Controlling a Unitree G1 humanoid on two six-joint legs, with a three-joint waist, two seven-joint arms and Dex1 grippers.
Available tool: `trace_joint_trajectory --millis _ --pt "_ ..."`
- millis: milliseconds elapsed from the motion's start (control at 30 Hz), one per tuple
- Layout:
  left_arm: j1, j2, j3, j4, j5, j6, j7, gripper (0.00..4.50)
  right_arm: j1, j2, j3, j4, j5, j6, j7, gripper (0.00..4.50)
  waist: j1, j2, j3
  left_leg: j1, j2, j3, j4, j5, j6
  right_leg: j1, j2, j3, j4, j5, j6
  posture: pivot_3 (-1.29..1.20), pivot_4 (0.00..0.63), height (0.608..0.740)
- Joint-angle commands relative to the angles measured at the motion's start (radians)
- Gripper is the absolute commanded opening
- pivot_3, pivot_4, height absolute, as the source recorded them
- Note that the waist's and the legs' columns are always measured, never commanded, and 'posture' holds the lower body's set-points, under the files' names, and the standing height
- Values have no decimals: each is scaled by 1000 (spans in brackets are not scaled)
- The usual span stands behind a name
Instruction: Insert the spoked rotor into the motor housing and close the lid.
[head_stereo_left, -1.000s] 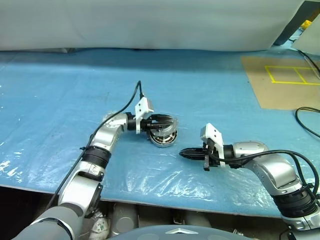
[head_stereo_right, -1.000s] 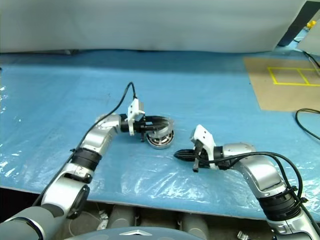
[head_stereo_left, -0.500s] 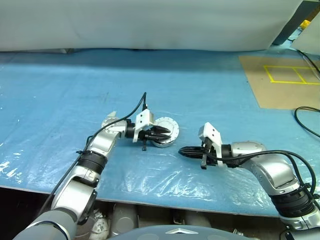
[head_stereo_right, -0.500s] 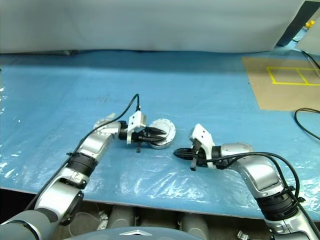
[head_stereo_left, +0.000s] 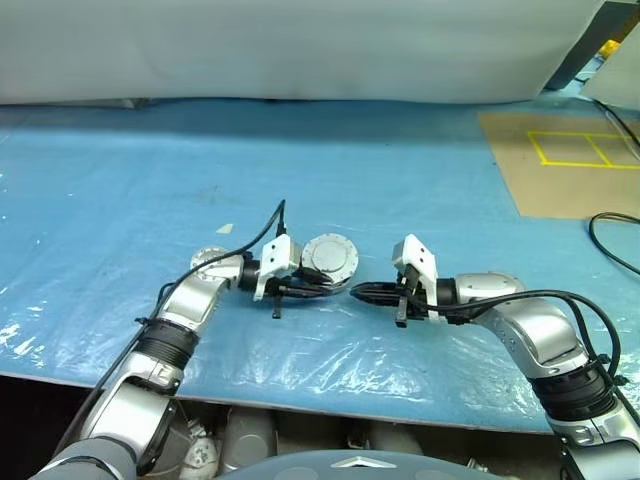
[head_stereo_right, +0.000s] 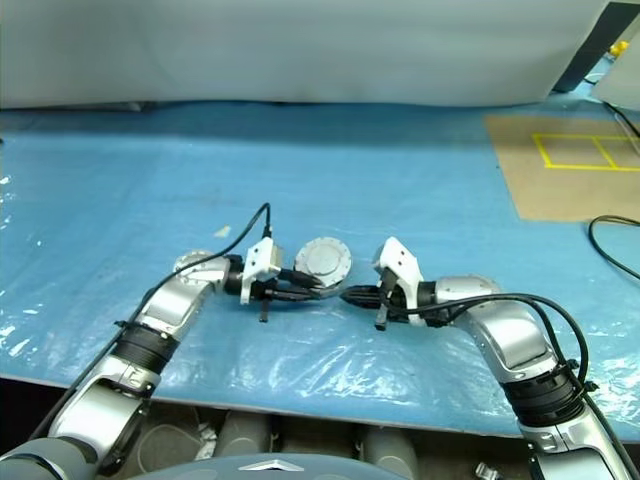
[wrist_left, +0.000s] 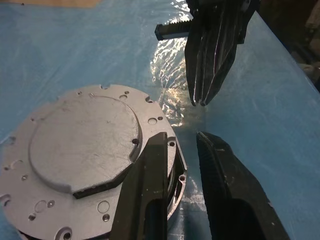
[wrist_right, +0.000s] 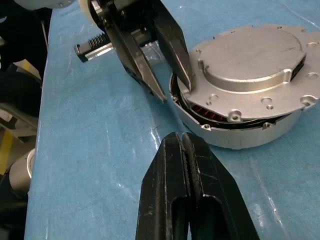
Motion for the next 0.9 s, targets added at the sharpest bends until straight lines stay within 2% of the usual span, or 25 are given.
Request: trace_joint_trajectory --millis 33,300,433,567,700,900 --pt "32 39 39 -126 -60 52 2 958 -6 -3 -4 -10 11 -26 20 30 1 0 0 0 0 0 -1 0 0 0 0 0 0 0 0 0 150 740" --pt "138 146 142 -410 -243 259 40 958 -40 19 -48 -26 96 27 38 30 0 0 0 0 0 1 -2 0 0 -1 0 0 0 -1 -1 0 150 740" --pt "212 176 190 -488 -257 285 112 958 -86 12 -41 -9 86 4 49 30 -3 1 0 1 0 3 -1 0 0 -1 0 1 -1 -1 -1 0 150 740" --pt "300 143 246 -560 -292 320 239 958 -136 60 -93 64 120 -31 35 898 -3 1 0 1 0 8 -1 0 0 -1 0 1 -1 -1 -1 0 150 740" --pt "382 135 268 -600 -294 320 305 958 -189 118 -68 145 52 -105 6 2207 -6 1 0 0 1 11 -1 0 0 -2 0 1 -1 -1 -1 0 150 740" --pt "428 140 276 -603 -284 303 355 958 -258 180 0 245 -31 -166 -5 4232 -20 1 0 -1 1 12 0 0 0 -2 1 1 -1 -1 -1 0 150 740"
